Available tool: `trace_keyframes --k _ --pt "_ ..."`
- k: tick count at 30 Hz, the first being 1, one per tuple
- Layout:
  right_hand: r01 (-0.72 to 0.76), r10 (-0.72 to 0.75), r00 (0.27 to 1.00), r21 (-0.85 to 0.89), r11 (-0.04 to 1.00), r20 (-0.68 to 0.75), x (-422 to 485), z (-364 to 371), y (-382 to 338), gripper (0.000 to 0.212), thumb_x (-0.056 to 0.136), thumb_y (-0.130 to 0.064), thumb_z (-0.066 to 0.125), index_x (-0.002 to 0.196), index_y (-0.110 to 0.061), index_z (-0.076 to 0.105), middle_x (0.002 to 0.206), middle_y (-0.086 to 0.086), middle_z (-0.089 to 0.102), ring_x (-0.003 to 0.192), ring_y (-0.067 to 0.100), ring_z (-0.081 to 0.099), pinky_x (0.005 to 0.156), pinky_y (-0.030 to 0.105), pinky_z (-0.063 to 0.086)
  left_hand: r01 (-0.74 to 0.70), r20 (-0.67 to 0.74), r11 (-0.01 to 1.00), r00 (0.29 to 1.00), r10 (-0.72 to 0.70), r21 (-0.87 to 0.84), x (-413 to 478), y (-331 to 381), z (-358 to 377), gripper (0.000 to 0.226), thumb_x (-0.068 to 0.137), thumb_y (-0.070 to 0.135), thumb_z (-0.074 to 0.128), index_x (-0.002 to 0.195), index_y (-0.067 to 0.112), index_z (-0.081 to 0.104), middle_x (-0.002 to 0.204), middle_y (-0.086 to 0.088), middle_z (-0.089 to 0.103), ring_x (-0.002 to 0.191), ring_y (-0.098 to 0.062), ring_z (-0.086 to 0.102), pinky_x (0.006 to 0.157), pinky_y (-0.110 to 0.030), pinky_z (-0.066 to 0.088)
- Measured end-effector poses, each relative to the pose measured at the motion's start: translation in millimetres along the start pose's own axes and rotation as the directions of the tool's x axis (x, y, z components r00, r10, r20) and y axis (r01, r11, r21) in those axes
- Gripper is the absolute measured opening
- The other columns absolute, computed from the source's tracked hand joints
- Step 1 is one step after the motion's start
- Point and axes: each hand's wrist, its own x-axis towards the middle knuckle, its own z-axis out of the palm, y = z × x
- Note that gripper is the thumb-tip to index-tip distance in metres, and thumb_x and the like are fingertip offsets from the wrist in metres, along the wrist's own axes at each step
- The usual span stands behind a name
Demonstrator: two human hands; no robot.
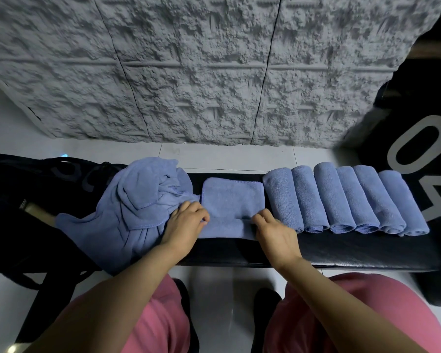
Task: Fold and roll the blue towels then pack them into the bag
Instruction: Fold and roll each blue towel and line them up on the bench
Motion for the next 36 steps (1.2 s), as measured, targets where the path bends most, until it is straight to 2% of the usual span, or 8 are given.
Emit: trace_keyframes --k 2,6,11,16,22,26,30,36 --pt "0.045 -0.045 0.999 -0.029 0.999 -0.006 -2 1 0 0.02 0.075 -0.018 0.073 0.089 -0.02 0.058 0.091 -0.004 0.054 0.056 0.02 0.055 0.035 0.026 0.026 -0.054 -0.057 0.998 0.997 0.056 0.03 -1 -3 -1 0.011 0.073 0.02 0.078 0.078 0.02 0.068 0.086 0.007 0.06 0.085 -0.017 0.053 0.073 -0.027 0.044" --pt "0.067 -0.061 0.994 -0.061 0.996 0.092 -6 8 3 0.055 0.071 -0.043 0.074 0.117 -0.017 0.056 0.12 -0.002 0.055 0.074 0.02 0.063 0.042 0.028 0.042 -0.051 0.13 0.996 0.991 0.04 0.077 -5 -3 -2 0.051 0.077 0.041 0.071 0.122 0.023 0.056 0.12 0.009 0.05 0.115 -0.015 0.043 0.096 -0.028 0.036" --pt "-0.037 0.036 0.995 0.009 0.999 0.095 -1 12 4 0.059 0.088 -0.012 0.048 0.143 -0.026 0.034 0.14 -0.007 0.038 0.097 0.024 0.061 0.054 0.029 0.039 0.103 0.109 0.993 0.989 -0.096 -0.061 -3 -2 2 0.05 0.088 0.017 0.06 0.134 0.026 0.044 0.13 0.006 0.05 0.121 -0.018 0.042 0.103 -0.03 0.034" --pt "-0.173 0.156 0.98 0.152 0.973 0.122 2 8 6 0.054 0.096 -0.021 0.04 0.146 -0.023 0.021 0.14 -0.002 0.046 0.093 0.031 0.061 0.063 0.033 0.037 0.354 0.186 0.917 0.929 -0.322 -0.185 3 -4 5 0.048 0.092 0.027 0.053 0.135 0.027 0.032 0.134 -0.005 0.049 0.122 -0.029 0.044 0.103 -0.042 0.038" --pt "-0.275 0.239 0.949 0.173 0.946 0.203 1 2 -2 0.035 0.099 -0.034 0.036 0.129 -0.017 0.035 0.104 0.009 0.064 0.089 0.035 0.061 0.061 0.035 0.034 0.325 0.215 0.942 0.929 -0.301 -0.082 1 2 1 0.031 0.099 0.032 0.037 0.128 0.023 0.038 0.12 -0.008 0.059 0.113 -0.028 0.048 0.094 -0.035 0.037" --pt "0.003 -0.006 0.999 -0.073 0.997 -0.041 3 1 -1 0.03 0.083 -0.018 0.065 0.11 -0.016 0.053 0.109 0.004 0.055 0.084 0.028 0.058 0.048 0.031 0.036 0.302 0.222 0.953 0.931 -0.29 -0.02 2 3 0 0.027 0.1 0.032 0.034 0.123 0.023 0.042 0.113 -0.005 0.062 0.108 -0.024 0.05 0.092 -0.032 0.036" --pt "0.435 -0.454 0.888 -0.18 0.882 -0.078 5 10 -1 0.044 0.072 -0.027 0.068 0.114 -0.02 0.055 0.112 0.004 0.059 0.095 0.026 0.056 0.078 0.035 0.048 0.321 0.226 0.947 0.921 -0.317 0.02 5 3 -1 0.026 0.099 0.034 0.035 0.12 0.02 0.043 0.111 -0.007 0.063 0.106 -0.027 0.052 0.088 -0.034 0.039" --pt "0.265 -0.271 0.962 -0.187 0.946 -0.008 7 21 -5 0.071 0.055 -0.006 0.078 0.122 -0.011 0.057 0.098 0.008 0.064 0.078 0.028 0.061 0.063 0.032 0.053 0.223 -0.078 0.96 0.968 -0.239 -0.17 7 6 -1 0.028 0.091 0.03 0.055 0.114 0.014 0.051 0.117 -0.006 0.053 0.109 -0.023 0.05 0.09 -0.038 0.046"
